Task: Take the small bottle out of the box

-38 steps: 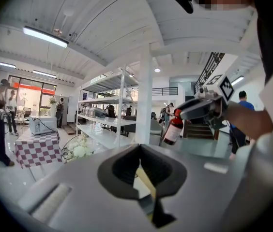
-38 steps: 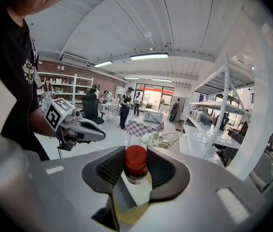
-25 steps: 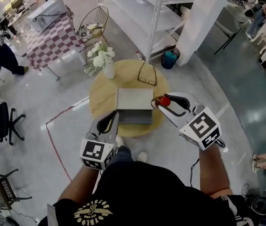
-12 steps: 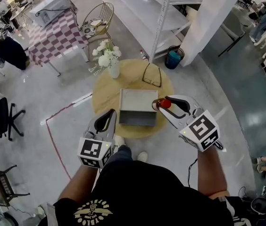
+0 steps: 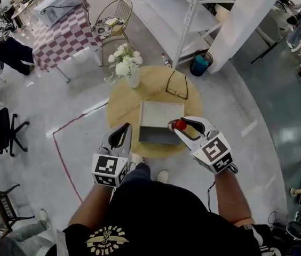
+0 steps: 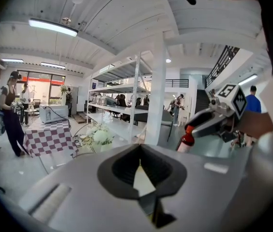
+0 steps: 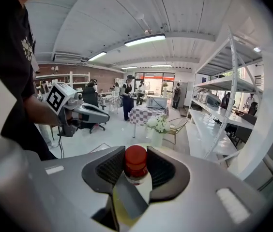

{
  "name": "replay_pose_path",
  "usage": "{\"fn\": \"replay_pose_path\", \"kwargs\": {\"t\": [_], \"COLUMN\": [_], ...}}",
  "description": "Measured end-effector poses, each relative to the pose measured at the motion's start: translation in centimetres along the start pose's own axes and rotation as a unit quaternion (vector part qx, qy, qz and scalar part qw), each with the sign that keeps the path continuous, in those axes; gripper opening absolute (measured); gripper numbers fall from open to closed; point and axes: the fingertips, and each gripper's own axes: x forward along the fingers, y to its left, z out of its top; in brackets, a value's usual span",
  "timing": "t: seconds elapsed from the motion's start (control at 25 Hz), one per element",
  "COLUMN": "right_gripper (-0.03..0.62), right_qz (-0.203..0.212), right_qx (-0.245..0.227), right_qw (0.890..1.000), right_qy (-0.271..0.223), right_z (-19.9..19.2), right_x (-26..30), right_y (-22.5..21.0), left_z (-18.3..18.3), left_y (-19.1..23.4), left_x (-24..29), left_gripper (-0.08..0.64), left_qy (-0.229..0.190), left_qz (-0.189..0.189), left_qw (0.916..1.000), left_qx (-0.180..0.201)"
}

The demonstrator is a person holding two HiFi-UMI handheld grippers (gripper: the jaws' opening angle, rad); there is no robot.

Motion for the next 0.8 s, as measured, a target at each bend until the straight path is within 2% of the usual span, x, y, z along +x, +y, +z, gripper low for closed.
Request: {"fn": "replay_pose_path", "kwargs": {"t": [0.24,0.48,0.64,0.8], "right_gripper": [0.150,0.150,0.150,0.150], "right_qz": [0.006,0.023,0.031,0.021], "right_qx": [0.012,0.017,0.010,0.032], "right_qw": [1.000,0.998,0.995,0.994], "right_qy": [0.016,0.060,0.093,0.101], "right_z": [-4.2,-10.0,-14.2,-17.6], "right_x": [4.0,8.7,11.8,14.7], "right_y": [1.3,2.7,3.6,3.3], "left_z": [-2.8,-6.5,-7.3,-8.9], "left_y": [1.6,3.3,4.1,4.9], "left_x": [1.9,4.0,4.8,5.4], "left_gripper": [0.000,0.000,0.000,0.000], "left_qy": [0.034,0.079,0.088,0.104], "left_qz": [-0.002,-0.005,-0.005,-0.004], "left_qw": [0.9994,0.9966,0.9958,0.9940], "left_qx": [-0.008,-0.020,-0.024,-0.034]}}
